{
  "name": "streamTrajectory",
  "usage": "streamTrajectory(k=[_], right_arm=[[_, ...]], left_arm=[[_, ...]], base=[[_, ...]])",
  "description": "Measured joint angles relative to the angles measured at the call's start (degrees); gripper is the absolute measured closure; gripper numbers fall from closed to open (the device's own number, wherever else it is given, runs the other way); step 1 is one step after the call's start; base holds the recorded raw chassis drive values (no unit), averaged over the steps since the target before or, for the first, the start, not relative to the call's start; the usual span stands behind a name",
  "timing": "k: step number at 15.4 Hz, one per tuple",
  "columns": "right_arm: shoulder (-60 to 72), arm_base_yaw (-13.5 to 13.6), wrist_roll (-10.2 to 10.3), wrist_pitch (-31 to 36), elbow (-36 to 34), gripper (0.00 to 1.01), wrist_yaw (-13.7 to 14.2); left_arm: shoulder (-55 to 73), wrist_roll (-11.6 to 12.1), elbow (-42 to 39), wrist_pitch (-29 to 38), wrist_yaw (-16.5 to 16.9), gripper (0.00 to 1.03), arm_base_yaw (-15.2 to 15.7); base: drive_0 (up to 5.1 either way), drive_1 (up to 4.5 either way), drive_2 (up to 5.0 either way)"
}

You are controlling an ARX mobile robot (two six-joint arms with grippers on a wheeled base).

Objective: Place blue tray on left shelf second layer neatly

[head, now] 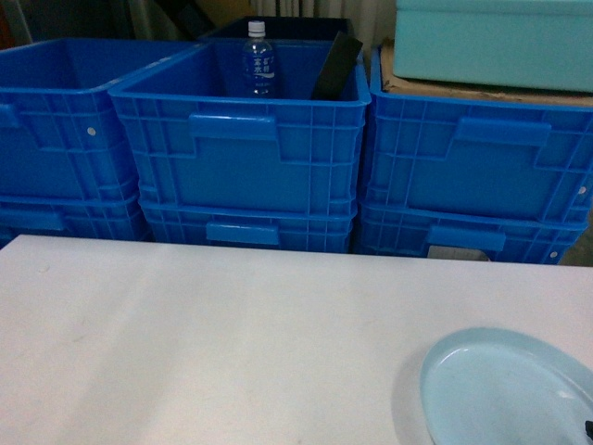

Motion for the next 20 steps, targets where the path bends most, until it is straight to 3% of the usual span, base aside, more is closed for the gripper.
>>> streamTrajectory(k=[1,2,3,5,8,10,13,17,19,20], right_arm=[[0.3,0.1,-0.3,0.5,0.2,0.03,0.8],[1.4,3.3,-4.3,-0.3,1.9,0.03,3.9],[1.7,6.3,-3.8,-0.7,3.5,0.08,5.8],[1.7,8.4,-2.2,-1.7,4.6,0.30,6.0],[1.6,7.2,0.7,-1.7,4.4,0.63,5.1],[1.6,6.0,4.4,-1.2,3.6,1.00,3.0],[1.6,5.6,5.6,-0.9,3.3,0.99,2.6],[1.6,5.6,5.7,-0.4,2.9,0.99,2.4],[0.1,5.7,5.1,0.6,1.6,0.99,3.2],[-3.3,6.3,3.6,1.3,0.1,0.99,3.8]], left_arm=[[0.0,0.0,0.0,0.0,0.0,0.05,0.0],[0.0,0.0,0.0,0.0,0.0,0.05,0.0],[0.0,0.0,0.0,0.0,0.0,0.05,0.0],[0.0,0.0,0.0,0.0,0.0,0.05,0.0],[0.0,0.0,0.0,0.0,0.0,0.05,0.0],[0.0,0.0,0.0,0.0,0.0,0.05,0.0],[0.0,0.0,0.0,0.0,0.0,0.05,0.0],[0.0,0.0,0.0,0.0,0.0,0.05,0.0],[0.0,0.0,0.0,0.0,0.0,0.05,0.0],[0.0,0.0,0.0,0.0,0.0,0.05,0.0]], base=[[0.0,0.00,0.0],[0.0,0.00,0.0],[0.0,0.00,0.0],[0.0,0.00,0.0],[0.0,0.00,0.0],[0.0,0.00,0.0],[0.0,0.00,0.0],[0.0,0.00,0.0],[0.0,0.00,0.0],[0.0,0.00,0.0]])
